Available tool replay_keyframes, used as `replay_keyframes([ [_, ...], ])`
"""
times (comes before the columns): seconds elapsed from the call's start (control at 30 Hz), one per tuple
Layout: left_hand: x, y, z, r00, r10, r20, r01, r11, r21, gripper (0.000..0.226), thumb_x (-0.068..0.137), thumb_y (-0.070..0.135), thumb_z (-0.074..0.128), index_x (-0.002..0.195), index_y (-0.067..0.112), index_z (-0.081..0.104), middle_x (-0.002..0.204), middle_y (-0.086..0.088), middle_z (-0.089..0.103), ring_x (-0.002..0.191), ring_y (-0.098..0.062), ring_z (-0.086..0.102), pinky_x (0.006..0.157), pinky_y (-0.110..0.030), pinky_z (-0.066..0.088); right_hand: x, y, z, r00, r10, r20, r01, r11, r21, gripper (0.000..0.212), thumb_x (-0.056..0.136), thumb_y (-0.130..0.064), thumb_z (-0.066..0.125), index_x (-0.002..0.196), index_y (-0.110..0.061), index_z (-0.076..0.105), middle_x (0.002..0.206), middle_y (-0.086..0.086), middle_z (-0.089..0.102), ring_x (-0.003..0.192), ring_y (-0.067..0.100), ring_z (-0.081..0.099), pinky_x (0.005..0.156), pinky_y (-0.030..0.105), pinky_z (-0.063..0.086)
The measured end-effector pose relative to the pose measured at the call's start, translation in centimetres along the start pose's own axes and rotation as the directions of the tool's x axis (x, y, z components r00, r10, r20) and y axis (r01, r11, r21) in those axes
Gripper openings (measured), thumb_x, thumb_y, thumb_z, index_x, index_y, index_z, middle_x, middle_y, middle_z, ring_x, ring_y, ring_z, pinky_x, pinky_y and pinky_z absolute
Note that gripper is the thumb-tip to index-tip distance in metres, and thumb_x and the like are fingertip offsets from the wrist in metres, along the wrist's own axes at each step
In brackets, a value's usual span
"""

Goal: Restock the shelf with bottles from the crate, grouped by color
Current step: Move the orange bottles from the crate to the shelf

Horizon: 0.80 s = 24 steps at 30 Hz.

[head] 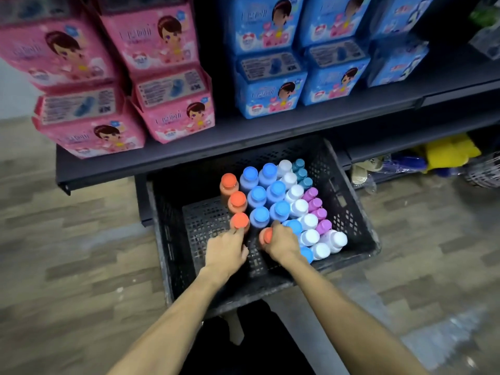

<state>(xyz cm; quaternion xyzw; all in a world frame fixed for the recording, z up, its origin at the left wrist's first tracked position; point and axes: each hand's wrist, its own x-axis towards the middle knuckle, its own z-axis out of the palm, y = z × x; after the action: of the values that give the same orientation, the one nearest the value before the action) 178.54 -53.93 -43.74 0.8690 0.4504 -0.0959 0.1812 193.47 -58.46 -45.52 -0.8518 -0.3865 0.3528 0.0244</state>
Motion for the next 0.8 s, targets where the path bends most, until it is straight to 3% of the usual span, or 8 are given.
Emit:
replay_keyframes([
  [0.23, -0.3, 0.8, 1.5, 0.999, -0.023, 0.046, 0.022, 1.000, 0.003, 0.023, 0.091, 0.035, 0.049, 0.108, 0.019, 0.051, 0.108, -0.001, 0.062, 0.098, -0.025, 0.063, 0.069, -0.034, 0.043, 1.1, 0.2, 1.2, 0.998, 0.047, 0.041, -0.049, 0.996, 0.072, 0.044, 0.085, -0.021, 0.072, 0.120, -0.011, 0.048, 0.119, 0.018, 0.064, 0.114, 0.038, 0.058, 0.087, 0.040, 0.048],
  [0.5, -0.1, 0.4, 1.8, 0.997, -0.056, 0.055, 0.057, 0.998, -0.021, 0.025, 0.091, 0.034, 0.048, 0.110, 0.019, 0.051, 0.109, 0.000, 0.063, 0.098, -0.026, 0.064, 0.073, -0.036, 0.046, 1.1, 0.6, 1.4, 1.000, 0.028, 0.013, -0.029, 0.996, 0.088, 0.045, 0.081, -0.026, 0.077, 0.116, -0.015, 0.051, 0.114, 0.012, 0.067, 0.107, 0.035, 0.062, 0.082, 0.036, 0.049],
  [0.8, 0.2, -0.4, 0.2, 0.989, -0.137, -0.064, 0.126, 0.980, -0.156, 0.025, 0.088, 0.033, 0.051, 0.108, 0.018, 0.050, 0.101, -0.001, 0.065, 0.092, -0.028, 0.065, 0.070, -0.036, 0.047, 0.2, 0.1, -1.1, 0.999, -0.051, -0.002, 0.051, 0.998, 0.027, 0.047, 0.069, -0.032, 0.081, 0.109, -0.021, 0.060, 0.105, 0.009, 0.070, 0.102, 0.033, 0.064, 0.081, 0.036, 0.053],
])
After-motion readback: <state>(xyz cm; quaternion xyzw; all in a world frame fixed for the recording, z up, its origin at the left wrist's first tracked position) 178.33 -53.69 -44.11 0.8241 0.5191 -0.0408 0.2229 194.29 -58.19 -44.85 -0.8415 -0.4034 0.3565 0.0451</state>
